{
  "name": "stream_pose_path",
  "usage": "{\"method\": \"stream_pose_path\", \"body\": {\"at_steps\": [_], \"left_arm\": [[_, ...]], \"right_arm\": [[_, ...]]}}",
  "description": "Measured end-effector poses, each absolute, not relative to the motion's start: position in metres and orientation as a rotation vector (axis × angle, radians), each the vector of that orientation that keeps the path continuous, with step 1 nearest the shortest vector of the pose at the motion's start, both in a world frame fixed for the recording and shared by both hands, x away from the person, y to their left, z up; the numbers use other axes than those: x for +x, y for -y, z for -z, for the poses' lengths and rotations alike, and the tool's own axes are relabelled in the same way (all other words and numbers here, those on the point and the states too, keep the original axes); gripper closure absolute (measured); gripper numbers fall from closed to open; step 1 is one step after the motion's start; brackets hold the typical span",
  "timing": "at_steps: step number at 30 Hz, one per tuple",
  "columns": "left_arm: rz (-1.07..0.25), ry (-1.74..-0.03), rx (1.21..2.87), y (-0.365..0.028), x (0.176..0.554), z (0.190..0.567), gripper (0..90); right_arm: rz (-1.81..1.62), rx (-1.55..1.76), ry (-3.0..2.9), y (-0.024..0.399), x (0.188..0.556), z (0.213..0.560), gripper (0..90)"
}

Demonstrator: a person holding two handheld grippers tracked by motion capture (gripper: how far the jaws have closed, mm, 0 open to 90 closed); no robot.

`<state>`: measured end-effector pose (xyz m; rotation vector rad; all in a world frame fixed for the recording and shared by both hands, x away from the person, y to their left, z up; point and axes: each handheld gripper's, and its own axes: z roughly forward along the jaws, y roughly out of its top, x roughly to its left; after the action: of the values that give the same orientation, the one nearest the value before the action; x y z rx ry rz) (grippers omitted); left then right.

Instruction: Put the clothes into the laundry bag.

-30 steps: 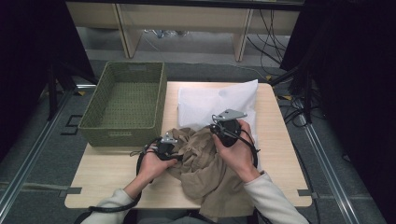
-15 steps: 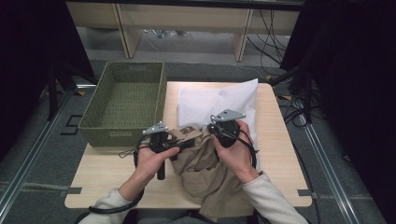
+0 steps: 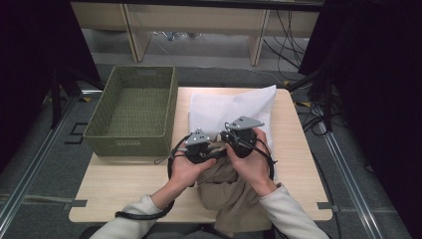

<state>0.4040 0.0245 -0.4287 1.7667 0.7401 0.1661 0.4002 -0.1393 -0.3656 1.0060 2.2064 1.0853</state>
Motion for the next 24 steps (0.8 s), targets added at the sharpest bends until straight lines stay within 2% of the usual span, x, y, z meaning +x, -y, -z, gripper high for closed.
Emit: {"method": "stream_pose_path", "body": {"at_steps": [9,16,19,24], "left_arm": [[-0.238,-0.791,1.690,-0.050,0.408,0.405,86.0],[-0.359,-0.723,1.661,-0.054,0.399,0.376,86.1],[-0.384,-0.708,1.694,-0.045,0.399,0.382,86.0],[-0.357,-0.703,1.787,-0.022,0.409,0.416,85.6]], "right_arm": [[-1.147,0.986,-2.178,0.137,0.393,0.356,90.0],[-1.234,0.935,-2.145,0.136,0.383,0.340,90.0],[-1.251,0.942,-2.122,0.138,0.381,0.336,90.0],[-1.238,0.956,-2.161,0.140,0.385,0.343,90.0]]}}
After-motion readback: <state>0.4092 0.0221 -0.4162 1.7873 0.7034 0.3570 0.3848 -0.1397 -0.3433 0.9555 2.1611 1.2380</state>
